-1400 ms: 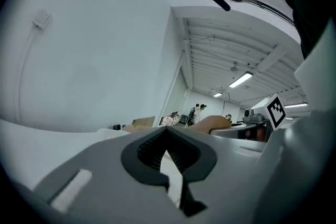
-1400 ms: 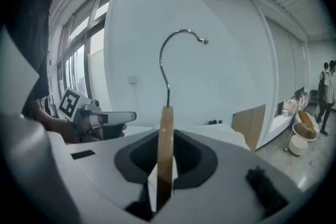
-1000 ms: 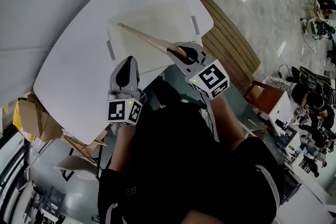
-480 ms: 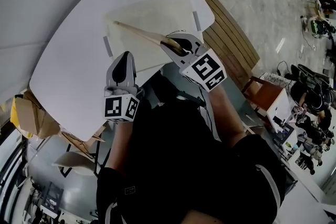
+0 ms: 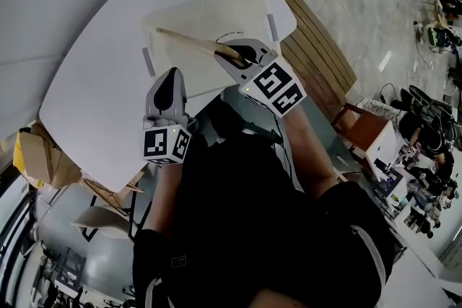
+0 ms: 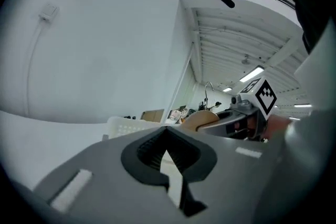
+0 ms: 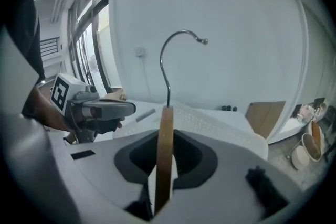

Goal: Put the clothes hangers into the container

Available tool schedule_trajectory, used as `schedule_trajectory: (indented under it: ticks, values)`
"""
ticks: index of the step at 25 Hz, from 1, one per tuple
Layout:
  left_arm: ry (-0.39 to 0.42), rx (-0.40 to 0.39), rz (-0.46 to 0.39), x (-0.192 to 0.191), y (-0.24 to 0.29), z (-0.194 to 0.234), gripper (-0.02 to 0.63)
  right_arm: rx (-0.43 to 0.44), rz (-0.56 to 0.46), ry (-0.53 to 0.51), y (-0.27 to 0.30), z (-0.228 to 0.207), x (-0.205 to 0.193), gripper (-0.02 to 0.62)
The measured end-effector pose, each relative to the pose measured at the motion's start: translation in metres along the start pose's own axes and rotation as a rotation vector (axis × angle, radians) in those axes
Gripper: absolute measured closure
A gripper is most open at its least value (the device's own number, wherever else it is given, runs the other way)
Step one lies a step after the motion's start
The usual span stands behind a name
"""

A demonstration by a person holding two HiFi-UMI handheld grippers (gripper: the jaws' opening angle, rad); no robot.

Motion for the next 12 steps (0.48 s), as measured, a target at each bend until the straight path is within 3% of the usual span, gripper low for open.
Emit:
schedule_trajectory:
  ticks: [12]
  values:
    - [-0.011, -0.001, 0.01, -0.004, 0.004, 0.004, 0.603, 0.021, 0.08, -0.019, 0.021, -0.003, 0.004, 0.534]
Point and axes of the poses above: the fingertips, and each gripper's own axes: y forward along the fingers, z to its left, x out of its top, the point moved 2 cm from there along -y, backward along the fingers, and after that the axes turned 12 degrees about z, right-handed, at the moved point
